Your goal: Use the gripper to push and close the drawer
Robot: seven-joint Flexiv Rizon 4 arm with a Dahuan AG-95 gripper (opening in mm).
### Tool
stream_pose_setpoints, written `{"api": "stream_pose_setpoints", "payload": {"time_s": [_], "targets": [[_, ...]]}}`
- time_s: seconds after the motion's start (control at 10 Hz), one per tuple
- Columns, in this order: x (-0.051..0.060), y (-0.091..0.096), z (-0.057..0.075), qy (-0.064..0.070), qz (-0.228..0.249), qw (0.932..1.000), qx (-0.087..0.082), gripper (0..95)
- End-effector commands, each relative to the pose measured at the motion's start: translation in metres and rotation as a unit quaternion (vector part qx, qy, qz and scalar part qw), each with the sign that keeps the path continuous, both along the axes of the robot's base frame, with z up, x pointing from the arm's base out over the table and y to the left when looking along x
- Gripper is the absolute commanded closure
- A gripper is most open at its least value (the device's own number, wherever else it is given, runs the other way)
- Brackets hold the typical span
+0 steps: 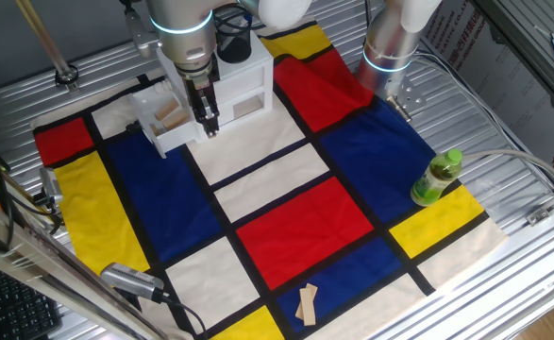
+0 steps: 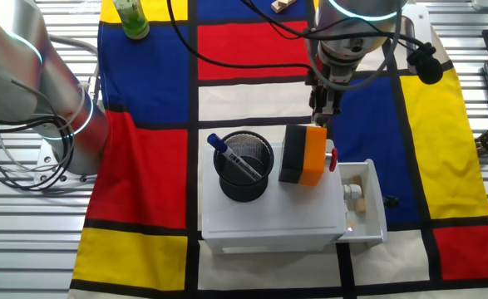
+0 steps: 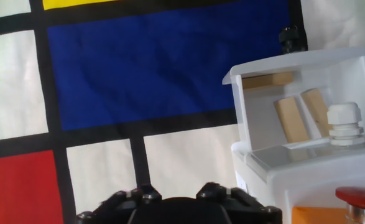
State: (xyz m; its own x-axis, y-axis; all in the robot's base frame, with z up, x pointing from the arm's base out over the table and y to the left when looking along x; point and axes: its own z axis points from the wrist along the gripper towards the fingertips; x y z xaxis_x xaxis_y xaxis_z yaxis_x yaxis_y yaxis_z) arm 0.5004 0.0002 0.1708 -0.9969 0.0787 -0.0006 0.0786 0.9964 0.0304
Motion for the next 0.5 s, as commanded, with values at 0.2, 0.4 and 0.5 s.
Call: {"api": "stream_pose_setpoints", "payload": {"time_s": [0.2, 0.4, 0.5], "targets": [[0.0000, 0.0000, -0.0003, 0.000, 0.001, 1.0000, -0.002, 95.0], [0.0000, 0.0000, -0.0003, 0.000, 0.001, 1.0000, -0.002, 95.0], [0.0000, 0.0000, -0.0003, 0.000, 0.001, 1.0000, -0.002, 95.0]]}}
